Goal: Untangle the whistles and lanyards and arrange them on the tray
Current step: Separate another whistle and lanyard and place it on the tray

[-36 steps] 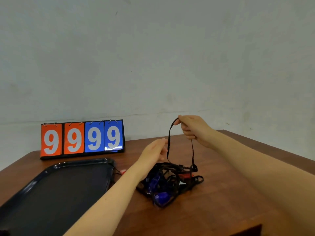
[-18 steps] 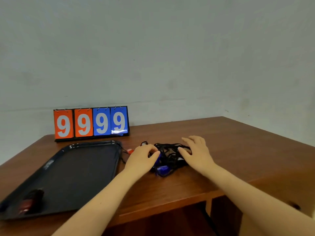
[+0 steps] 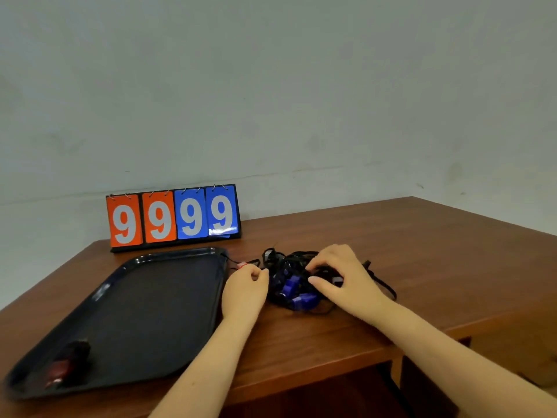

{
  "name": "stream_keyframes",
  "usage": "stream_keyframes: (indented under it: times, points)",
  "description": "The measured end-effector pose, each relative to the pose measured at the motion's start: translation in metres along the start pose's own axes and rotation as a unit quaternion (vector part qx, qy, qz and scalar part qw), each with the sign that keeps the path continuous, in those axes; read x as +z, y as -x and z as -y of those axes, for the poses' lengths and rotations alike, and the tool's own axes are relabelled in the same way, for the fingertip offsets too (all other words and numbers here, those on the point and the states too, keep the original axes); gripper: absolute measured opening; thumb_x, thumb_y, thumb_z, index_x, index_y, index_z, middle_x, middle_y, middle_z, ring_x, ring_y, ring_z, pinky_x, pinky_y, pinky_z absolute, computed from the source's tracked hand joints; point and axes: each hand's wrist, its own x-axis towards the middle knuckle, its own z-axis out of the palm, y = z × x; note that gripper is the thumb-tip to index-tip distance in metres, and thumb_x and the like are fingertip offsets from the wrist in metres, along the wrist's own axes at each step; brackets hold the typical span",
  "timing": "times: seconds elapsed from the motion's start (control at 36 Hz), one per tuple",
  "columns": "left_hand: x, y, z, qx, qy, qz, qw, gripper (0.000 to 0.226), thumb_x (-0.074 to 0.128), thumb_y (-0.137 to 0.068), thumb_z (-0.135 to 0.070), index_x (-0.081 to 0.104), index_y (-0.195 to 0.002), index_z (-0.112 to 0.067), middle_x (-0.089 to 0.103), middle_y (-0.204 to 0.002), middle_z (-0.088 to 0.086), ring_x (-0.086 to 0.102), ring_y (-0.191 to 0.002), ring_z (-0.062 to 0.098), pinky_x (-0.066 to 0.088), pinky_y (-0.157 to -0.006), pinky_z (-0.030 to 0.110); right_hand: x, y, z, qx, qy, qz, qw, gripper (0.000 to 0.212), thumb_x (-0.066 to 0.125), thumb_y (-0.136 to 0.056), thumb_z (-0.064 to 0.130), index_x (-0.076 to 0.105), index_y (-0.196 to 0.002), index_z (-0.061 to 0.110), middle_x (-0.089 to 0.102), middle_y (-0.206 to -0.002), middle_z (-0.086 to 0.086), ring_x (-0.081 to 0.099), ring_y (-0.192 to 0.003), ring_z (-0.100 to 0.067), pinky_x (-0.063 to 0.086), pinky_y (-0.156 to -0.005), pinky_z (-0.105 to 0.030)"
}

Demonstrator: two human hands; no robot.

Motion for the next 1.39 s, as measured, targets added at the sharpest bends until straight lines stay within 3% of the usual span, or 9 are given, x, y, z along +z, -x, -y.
stream_keyframes:
  times: [0.25,0.36,0.42,0.5,0.56,0.69,0.86,1.08,1.39]
  points:
    - [0.0,0.002,0.0,-0.018,-0.005,-0.011,1.0,0.016,0.053,-0.095,-0.031,0.06,-0.082,-0.023,0.057,-0.078,-0.011,0.056,-0.074,0.009,0.051,-0.072,0.032,0.005,0.002,-0.003,-0.023,0.134,0.134,0.982,0.031,0.061,-0.091,0.039,0.068,-0.115,0.021,0.057,-0.117,0.01,0.038,-0.115,-0.004,0.034,-0.105,-0.029]
    - [0.0,0.002,-0.001,-0.025,0.009,-0.017,0.999,0.015,0.053,-0.096,-0.031,0.062,-0.089,-0.021,0.055,-0.077,-0.012,0.052,-0.071,0.007,0.049,-0.069,0.029,-0.013,-0.011,0.019,0.092,-0.092,-0.016,0.991,0.026,0.057,-0.096,0.019,0.069,-0.109,0.0,0.065,-0.109,-0.012,0.055,-0.098,-0.008,0.04,-0.082,-0.01]
    - [0.001,-0.001,0.0,-0.035,0.02,-0.023,0.999,0.015,0.051,-0.096,-0.029,0.063,-0.1,-0.02,0.055,-0.083,-0.012,0.052,-0.075,0.007,0.047,-0.069,0.028,-0.025,-0.026,0.029,0.175,-0.214,-0.074,0.958,0.029,0.051,-0.098,0.025,0.064,-0.121,0.012,0.068,-0.107,0.002,0.06,-0.1,-0.003,0.042,-0.079,-0.005]
    - [0.001,-0.002,0.002,-0.043,0.035,-0.029,0.998,0.021,0.046,-0.098,-0.026,0.062,-0.109,-0.019,0.059,-0.101,-0.005,0.052,-0.083,0.009,0.043,-0.07,0.026,-0.047,-0.058,0.043,0.193,-0.393,-0.146,0.887,0.025,0.044,-0.102,0.026,0.062,-0.117,0.018,0.069,-0.075,0.006,0.067,-0.082,-0.012,0.049,-0.091,-0.026]
    - [0.002,-0.002,0.002,-0.044,0.052,-0.037,0.997,0.022,0.044,-0.099,-0.026,0.062,-0.111,-0.018,0.06,-0.109,-0.002,0.052,-0.085,0.01,0.042,-0.071,0.027,-0.062,-0.08,0.052,0.211,-0.477,-0.162,0.838,0.028,0.04,-0.103,0.029,0.059,-0.118,0.013,0.053,-0.059,0.004,0.054,-0.054,-0.013,0.052,-0.067,-0.029]
    - [-0.006,0.005,-0.005,-0.002,0.153,-0.062,0.986,0.022,0.04,-0.101,-0.023,0.061,-0.1,-0.021,0.063,-0.101,-0.002,0.058,-0.088,0.011,0.042,-0.068,0.023,-0.077,-0.104,0.069,0.249,-0.303,-0.039,0.919,0.022,0.036,-0.1,0.019,0.052,-0.102,0.004,0.032,-0.062,0.001,0.024,-0.041,-0.006,0.02,-0.038,-0.019]
    - [-0.037,0.01,-0.061,-0.055,0.435,0.064,0.896,0.033,0.037,-0.103,-0.036,0.062,-0.113,-0.016,0.066,-0.097,0.003,0.059,-0.075,0.013,0.05,-0.063,0.024,-0.075,-0.097,0.08,0.204,-0.177,0.072,0.96,0.012,0.042,-0.098,0.01,0.051,-0.097,0.018,0.042,-0.066,0.004,0.034,-0.049,-0.006,0.028,-0.047,-0.019]
    - [-0.063,0.018,-0.104,-0.038,0.471,0.217,0.854,0.029,0.059,-0.094,-0.027,0.064,-0.111,-0.004,0.066,-0.088,0.007,0.059,-0.069,0.012,0.052,-0.065,0.024,-0.077,-0.088,0.089,0.157,-0.143,0.097,0.973,0.006,0.047,-0.098,0.016,0.051,-0.1,0.012,0.046,-0.065,0.003,0.038,-0.049,-0.006,0.033,-0.046,-0.017]
    - [-0.127,-0.025,-0.097,-0.114,0.728,-0.013,0.675,0.023,0.052,-0.1,-0.023,0.062,-0.087,-0.008,0.063,-0.078,0.003,0.058,-0.061,0.006,0.047,-0.049,0.014,-0.069,-0.063,0.048,0.178,0.068,0.265,0.945,0.032,0.045,-0.1,0.036,0.062,-0.079,0.018,0.063,-0.073,0.002,0.057,-0.07,-0.013,0.045,-0.073,-0.028]
